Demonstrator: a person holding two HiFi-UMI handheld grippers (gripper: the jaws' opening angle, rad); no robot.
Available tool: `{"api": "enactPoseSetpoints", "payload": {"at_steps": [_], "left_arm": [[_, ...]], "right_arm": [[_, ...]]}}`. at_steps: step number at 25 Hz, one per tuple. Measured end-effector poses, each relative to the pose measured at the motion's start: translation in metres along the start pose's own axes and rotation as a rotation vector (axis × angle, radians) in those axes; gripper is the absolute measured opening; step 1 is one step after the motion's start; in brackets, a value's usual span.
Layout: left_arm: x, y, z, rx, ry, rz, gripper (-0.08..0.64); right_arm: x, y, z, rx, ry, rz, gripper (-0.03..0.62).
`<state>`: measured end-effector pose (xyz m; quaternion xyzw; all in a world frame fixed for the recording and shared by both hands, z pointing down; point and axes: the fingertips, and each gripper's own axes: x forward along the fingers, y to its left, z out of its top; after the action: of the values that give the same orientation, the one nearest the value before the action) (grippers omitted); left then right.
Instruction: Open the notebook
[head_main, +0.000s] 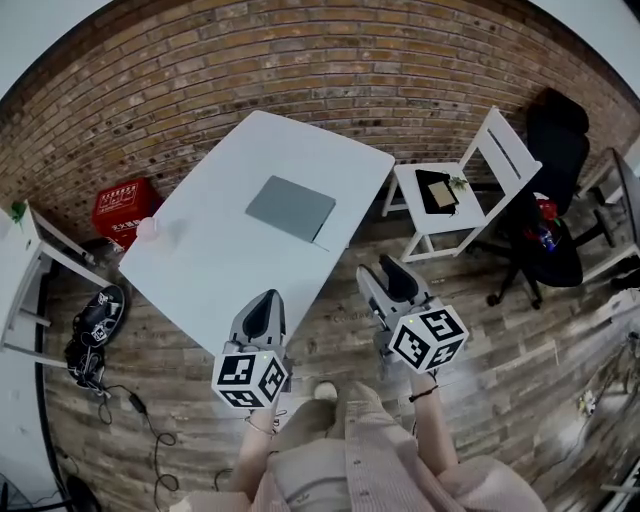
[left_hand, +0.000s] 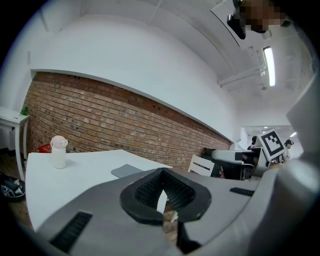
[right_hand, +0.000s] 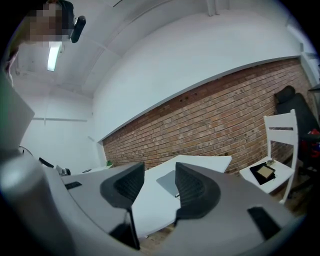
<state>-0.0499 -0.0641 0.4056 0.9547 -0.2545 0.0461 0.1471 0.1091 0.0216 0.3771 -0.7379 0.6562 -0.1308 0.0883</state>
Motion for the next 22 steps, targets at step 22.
{"api": "enactPoseSetpoints", "payload": {"at_steps": [22], "left_arm": [[0.147,0.057,-0.008,-0.13,0.074,0.159,-0.008]], "right_arm": [[0.17,-0.093,-0.001,0.022,0.163,0.119,0.187]]}}
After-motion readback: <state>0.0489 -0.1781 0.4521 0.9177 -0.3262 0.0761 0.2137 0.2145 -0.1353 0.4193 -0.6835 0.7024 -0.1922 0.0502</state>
